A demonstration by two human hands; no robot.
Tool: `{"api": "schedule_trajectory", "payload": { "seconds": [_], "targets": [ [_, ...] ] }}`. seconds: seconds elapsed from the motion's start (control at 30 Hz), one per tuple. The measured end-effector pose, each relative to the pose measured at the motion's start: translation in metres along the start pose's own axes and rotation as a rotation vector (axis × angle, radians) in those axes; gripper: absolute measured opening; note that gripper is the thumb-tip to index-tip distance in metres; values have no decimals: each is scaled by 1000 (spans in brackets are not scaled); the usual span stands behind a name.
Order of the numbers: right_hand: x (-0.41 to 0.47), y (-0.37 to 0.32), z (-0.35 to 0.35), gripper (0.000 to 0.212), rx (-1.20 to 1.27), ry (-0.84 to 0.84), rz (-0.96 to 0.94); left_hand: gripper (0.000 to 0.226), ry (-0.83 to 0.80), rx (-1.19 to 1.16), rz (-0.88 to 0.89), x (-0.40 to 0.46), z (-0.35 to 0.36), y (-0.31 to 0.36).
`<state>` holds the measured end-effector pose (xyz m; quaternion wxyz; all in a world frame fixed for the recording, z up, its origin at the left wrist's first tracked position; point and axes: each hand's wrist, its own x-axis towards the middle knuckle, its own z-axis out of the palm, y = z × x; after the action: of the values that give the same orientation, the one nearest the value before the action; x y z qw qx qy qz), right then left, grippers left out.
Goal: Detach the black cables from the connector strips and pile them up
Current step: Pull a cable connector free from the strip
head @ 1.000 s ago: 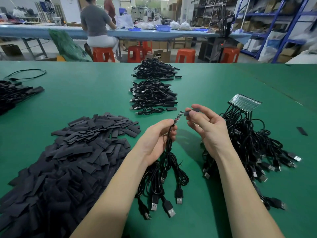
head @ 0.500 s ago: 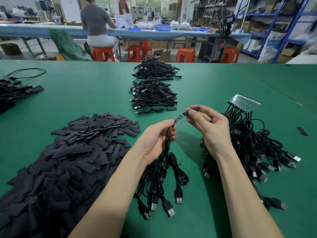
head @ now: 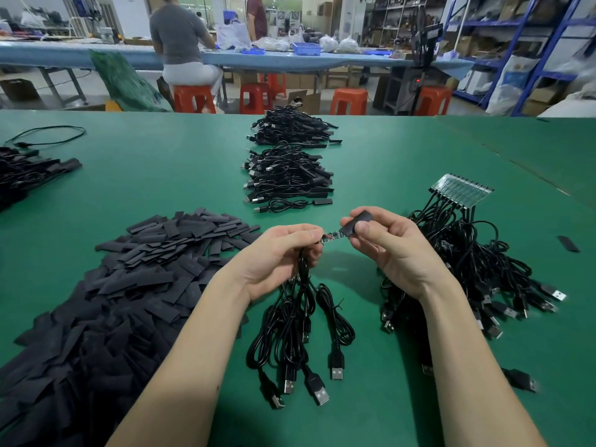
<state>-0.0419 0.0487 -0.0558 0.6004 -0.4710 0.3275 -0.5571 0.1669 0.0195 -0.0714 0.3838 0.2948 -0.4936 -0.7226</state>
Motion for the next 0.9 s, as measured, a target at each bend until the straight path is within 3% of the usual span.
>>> {"api": "schedule_trajectory", "payload": {
  "seconds": [0.33,0.5,0.67,0.8,0.9],
  "targets": [
    [-4,-5,1,21,-37,-51,20,16,22,17,51,0,-4,0],
    [2,2,11,21,-22,-26,-82,16,16,-5,108,0,-4,-1],
    [6,9,15,16,20,16,-58,13,59,-14,128,5,3,-3],
    [10,11,9,23,58,151,-25,13,177,313,249,9,3,-6],
    [11,12,5,25,56,203,-20,14,196,423,334,9,4,-7]
  ]
}}
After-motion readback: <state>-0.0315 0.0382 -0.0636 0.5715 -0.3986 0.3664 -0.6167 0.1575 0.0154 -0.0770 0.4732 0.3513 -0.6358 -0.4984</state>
